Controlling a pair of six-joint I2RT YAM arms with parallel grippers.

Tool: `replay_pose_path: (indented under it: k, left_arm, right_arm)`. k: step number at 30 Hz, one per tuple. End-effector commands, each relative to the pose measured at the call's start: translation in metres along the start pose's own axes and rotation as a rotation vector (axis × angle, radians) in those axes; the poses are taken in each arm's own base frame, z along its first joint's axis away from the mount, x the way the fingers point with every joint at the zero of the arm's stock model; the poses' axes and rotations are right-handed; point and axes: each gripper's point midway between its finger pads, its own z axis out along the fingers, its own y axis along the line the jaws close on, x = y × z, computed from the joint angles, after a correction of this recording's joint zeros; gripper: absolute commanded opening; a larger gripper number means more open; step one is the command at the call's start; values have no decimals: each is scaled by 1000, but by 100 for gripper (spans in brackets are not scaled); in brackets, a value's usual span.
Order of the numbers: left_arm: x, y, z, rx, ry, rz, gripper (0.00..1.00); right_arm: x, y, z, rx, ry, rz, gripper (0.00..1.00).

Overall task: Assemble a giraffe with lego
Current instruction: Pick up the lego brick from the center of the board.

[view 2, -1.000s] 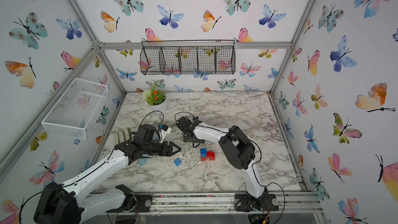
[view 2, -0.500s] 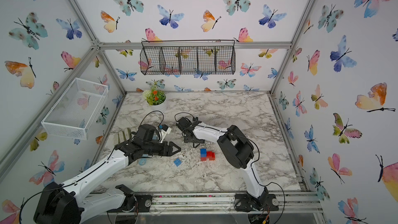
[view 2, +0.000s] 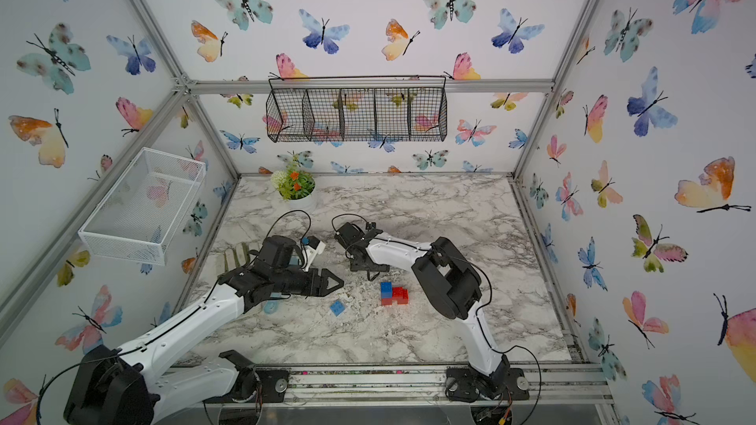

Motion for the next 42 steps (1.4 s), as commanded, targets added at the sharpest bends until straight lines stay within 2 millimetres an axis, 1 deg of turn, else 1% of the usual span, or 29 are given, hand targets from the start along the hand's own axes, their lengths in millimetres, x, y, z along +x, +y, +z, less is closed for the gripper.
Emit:
replay_pose_path:
  k: [1, 3, 10, 14, 19, 27, 36, 42]
  left_arm:
    - [3, -2, 0, 12, 5, 12, 73]
    - [3, -2, 1, 11, 7, 10, 73]
    - [3, -1, 1, 9, 7, 10, 73]
    - [4, -1, 1, 8, 9, 8, 73]
    - [3, -1, 1, 8, 9, 9, 73]
    - [4, -1, 2, 7, 10, 7, 73]
    - [4, 0, 2, 7, 12, 7, 73]
    - [4, -1, 2, 7, 10, 8, 73]
  right_arm:
    - [-9, -4, -4, 15, -16, -3, 78]
    - [-9, -4, -4, 15, -14, -2, 75]
    - [-11, -2, -7, 0, -24, 1, 73]
    - [-11, 0, -7, -7, -22, -1, 78]
    - [-11, 1, -6, -14, -20, -3, 79]
    - [-15, 2, -10, -20, -33, -2, 75]
    - [-16, 4, -11, -30, -38, -1, 73]
    - [-17, 5, -12, -34, -39, -3, 70]
